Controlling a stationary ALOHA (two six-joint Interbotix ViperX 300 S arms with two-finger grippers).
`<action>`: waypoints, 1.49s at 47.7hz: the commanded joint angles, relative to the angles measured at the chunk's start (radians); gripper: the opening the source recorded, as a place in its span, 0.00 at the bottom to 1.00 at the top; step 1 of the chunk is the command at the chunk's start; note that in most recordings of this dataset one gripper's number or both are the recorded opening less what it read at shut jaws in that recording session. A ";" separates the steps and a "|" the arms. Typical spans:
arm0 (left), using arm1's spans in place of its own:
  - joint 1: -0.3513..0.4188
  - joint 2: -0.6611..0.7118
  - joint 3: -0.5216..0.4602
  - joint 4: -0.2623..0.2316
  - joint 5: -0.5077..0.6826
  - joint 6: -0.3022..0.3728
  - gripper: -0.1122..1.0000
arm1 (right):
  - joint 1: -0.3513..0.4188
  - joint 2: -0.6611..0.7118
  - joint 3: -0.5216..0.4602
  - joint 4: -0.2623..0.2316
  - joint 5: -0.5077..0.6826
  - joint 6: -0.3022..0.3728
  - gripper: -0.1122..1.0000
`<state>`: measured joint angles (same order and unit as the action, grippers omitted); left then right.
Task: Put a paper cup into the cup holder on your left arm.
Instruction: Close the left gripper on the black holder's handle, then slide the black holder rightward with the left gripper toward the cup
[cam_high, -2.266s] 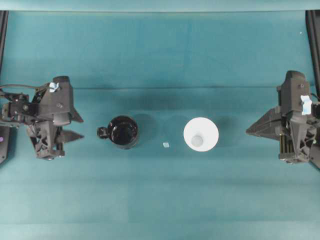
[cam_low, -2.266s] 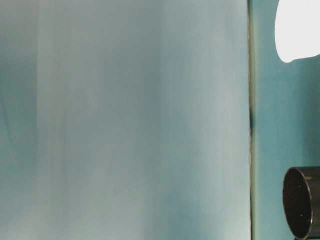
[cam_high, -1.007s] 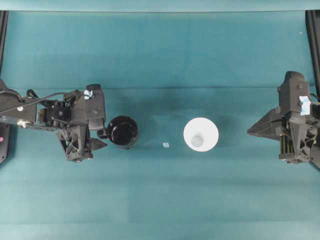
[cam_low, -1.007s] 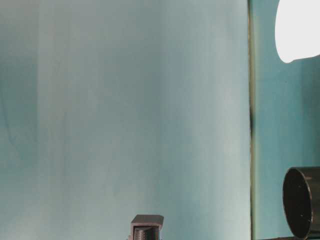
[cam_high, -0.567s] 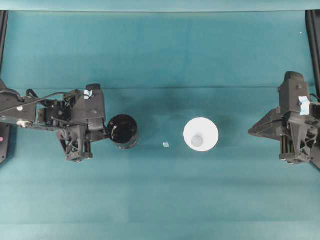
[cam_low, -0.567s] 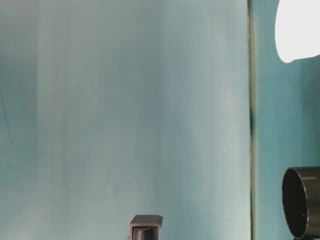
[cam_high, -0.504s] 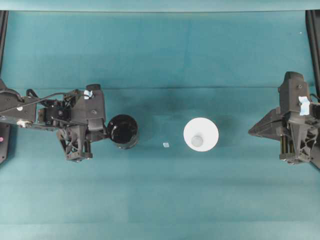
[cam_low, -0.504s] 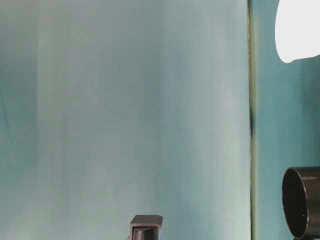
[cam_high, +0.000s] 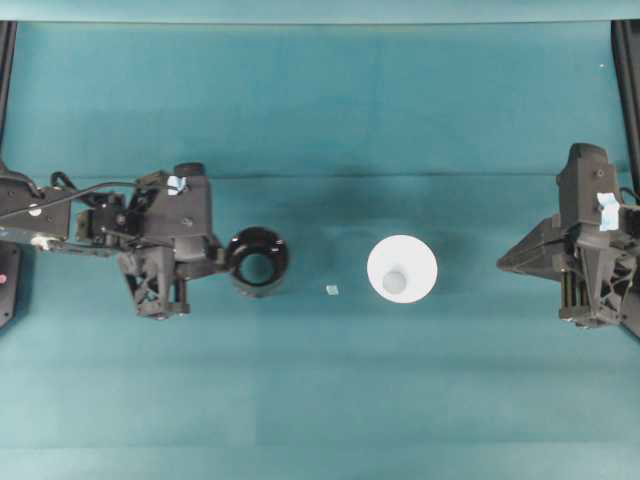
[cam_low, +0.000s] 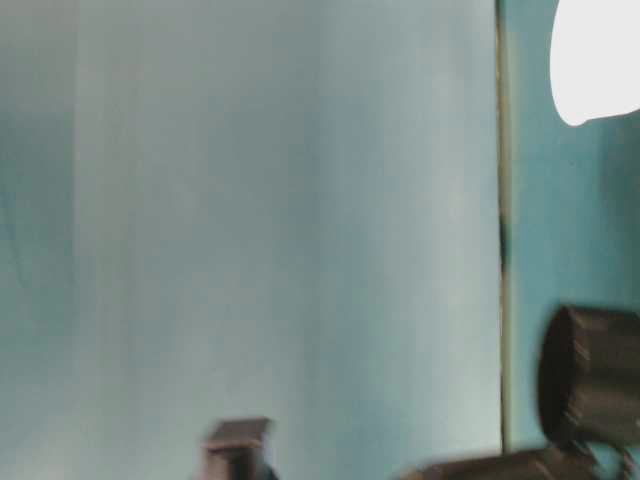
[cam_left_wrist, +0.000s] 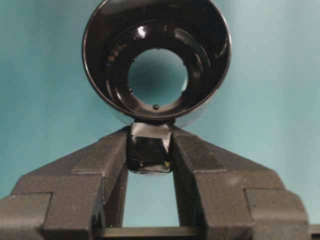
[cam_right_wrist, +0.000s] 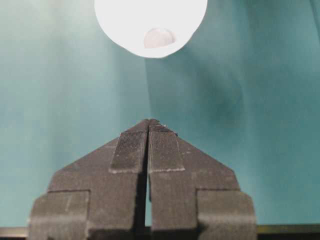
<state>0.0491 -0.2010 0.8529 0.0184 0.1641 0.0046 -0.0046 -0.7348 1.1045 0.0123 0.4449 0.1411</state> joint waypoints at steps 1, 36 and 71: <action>-0.002 -0.002 -0.057 0.003 -0.009 0.018 0.37 | 0.000 0.002 -0.026 -0.002 -0.005 0.009 0.09; 0.000 0.190 -0.160 0.003 -0.163 0.049 0.37 | 0.000 0.002 -0.026 0.000 -0.005 0.009 0.09; 0.000 0.225 -0.161 0.003 -0.202 0.049 0.37 | -0.003 0.002 -0.023 -0.002 -0.005 0.009 0.09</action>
<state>0.0522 0.0215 0.7072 0.0199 -0.0184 0.0522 -0.0046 -0.7363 1.1045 0.0123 0.4449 0.1411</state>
